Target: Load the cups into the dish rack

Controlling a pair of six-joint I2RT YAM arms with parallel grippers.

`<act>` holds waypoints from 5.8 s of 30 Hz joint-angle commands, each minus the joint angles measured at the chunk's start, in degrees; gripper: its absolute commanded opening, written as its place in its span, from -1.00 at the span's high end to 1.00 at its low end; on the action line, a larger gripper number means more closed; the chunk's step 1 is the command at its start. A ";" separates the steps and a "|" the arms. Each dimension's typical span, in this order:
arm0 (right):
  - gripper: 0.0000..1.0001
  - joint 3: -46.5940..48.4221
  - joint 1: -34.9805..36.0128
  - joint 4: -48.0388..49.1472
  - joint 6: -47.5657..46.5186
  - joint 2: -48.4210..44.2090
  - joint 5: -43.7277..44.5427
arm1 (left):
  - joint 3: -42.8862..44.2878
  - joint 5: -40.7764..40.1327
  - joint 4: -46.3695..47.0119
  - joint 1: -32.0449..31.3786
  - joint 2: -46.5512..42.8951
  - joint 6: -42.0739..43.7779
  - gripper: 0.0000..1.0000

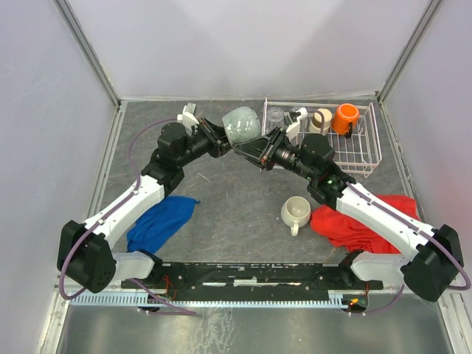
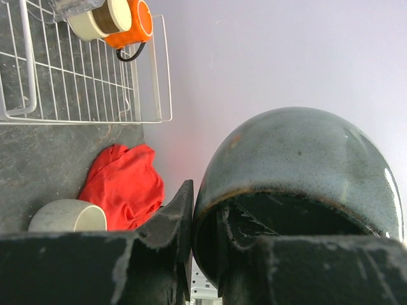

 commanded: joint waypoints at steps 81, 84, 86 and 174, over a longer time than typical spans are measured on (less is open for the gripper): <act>0.98 29.85 -31.71 -40.46 -109.30 31.79 -15.88 | -5.76 2.26 -10.93 13.49 -3.89 11.05 -0.16; 0.98 29.48 -31.69 -38.70 -109.46 33.00 -15.76 | -5.76 2.01 -10.96 13.52 -3.67 10.98 -0.16; 0.98 29.49 -31.69 -38.36 -110.12 33.84 -15.99 | -5.72 1.98 -10.98 13.56 -3.46 11.09 -0.16; -0.62 30.13 -35.56 -57.01 -79.15 3.06 2.35 | 28.06 -32.34 -43.06 -34.08 28.43 34.00 -0.02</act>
